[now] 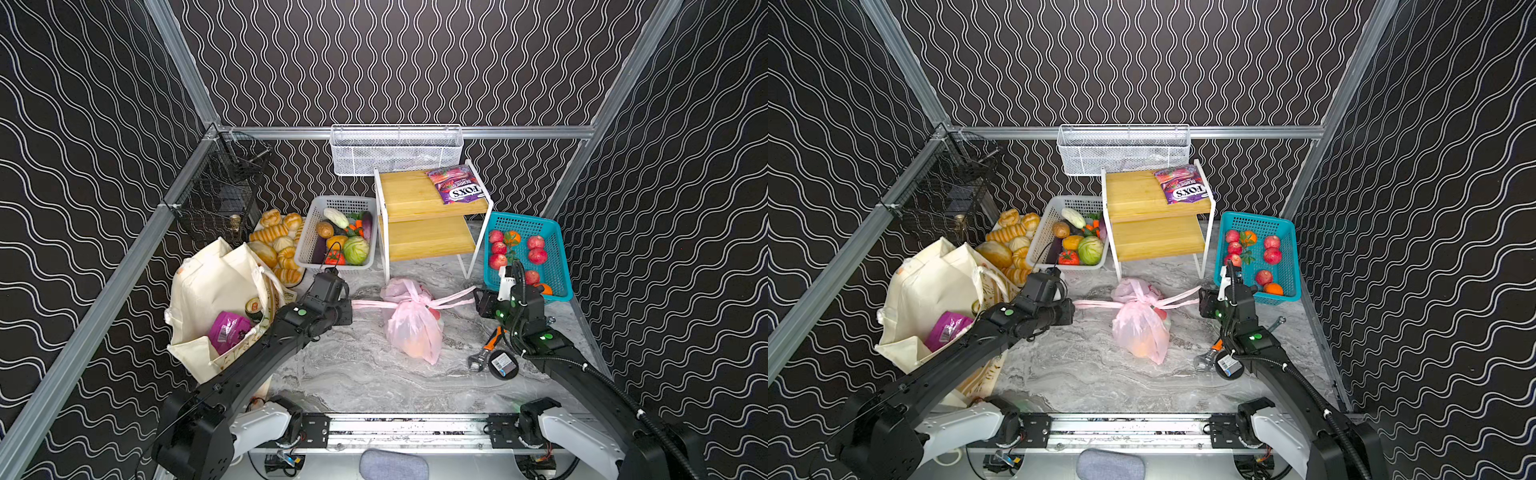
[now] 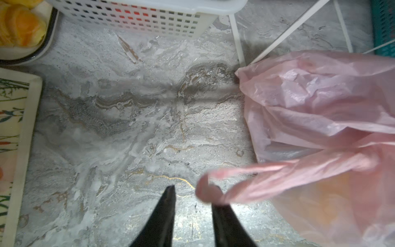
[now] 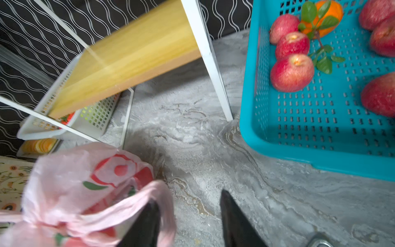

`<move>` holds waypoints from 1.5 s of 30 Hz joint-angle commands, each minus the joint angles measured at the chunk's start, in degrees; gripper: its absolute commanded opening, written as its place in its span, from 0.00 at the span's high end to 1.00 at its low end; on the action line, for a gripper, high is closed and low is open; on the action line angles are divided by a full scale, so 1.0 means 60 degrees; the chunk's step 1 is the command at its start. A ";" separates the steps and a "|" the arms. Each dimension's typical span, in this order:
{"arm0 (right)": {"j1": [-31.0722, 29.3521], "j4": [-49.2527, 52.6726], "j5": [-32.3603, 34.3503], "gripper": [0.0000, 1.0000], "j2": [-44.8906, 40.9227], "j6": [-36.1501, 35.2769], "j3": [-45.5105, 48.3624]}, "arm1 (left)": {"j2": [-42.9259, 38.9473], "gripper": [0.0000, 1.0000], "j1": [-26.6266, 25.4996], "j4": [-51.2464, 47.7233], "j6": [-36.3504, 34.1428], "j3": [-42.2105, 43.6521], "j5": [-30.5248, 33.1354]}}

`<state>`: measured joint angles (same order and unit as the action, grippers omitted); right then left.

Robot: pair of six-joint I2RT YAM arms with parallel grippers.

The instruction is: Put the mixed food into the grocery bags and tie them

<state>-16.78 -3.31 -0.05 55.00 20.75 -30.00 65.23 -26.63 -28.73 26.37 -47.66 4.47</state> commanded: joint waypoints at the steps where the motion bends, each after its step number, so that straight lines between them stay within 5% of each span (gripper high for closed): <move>1: 0.0008 -0.0575 -0.0234 0.47 -0.0420 0.0443 -0.0017 | -0.0181 0.49 0.0017 -0.0159 -0.0305 -0.0341 -0.0417; 5: 0.0013 -0.0498 -0.0138 0.39 -0.0730 0.0566 -0.0120 | -0.0431 0.38 0.0028 -0.0127 -0.0283 -0.0585 -0.0617; 13: 0.0016 0.0491 -0.0559 0.33 0.0101 0.1402 -0.0780 | -0.0243 0.32 0.0025 0.0765 0.0605 -0.0453 -0.2089; 22: 0.0027 0.0820 -0.1198 0.31 0.1485 0.2056 -0.0835 | 0.0743 0.23 0.0034 0.0673 0.1627 0.0252 -0.1190; 32: 0.0019 0.0552 -0.1353 0.70 0.2073 0.1825 -0.1017 | 0.1246 0.32 0.0066 0.2972 0.1954 0.0679 -0.2051; 40: 0.0022 0.0470 -0.1289 0.96 0.2159 0.1751 -0.1080 | 0.1085 0.42 0.0102 0.2873 0.2269 0.0518 -0.1265; 45: 0.0027 0.0188 -0.1091 0.98 0.1959 0.1683 -0.0816 | 0.0759 0.65 0.0240 0.3523 0.2658 0.0956 -0.1292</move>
<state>-16.60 0.03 -7.94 67.24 31.40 -35.22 70.26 -25.74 -10.92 40.25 -42.65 -4.23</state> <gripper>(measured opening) 0.050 0.351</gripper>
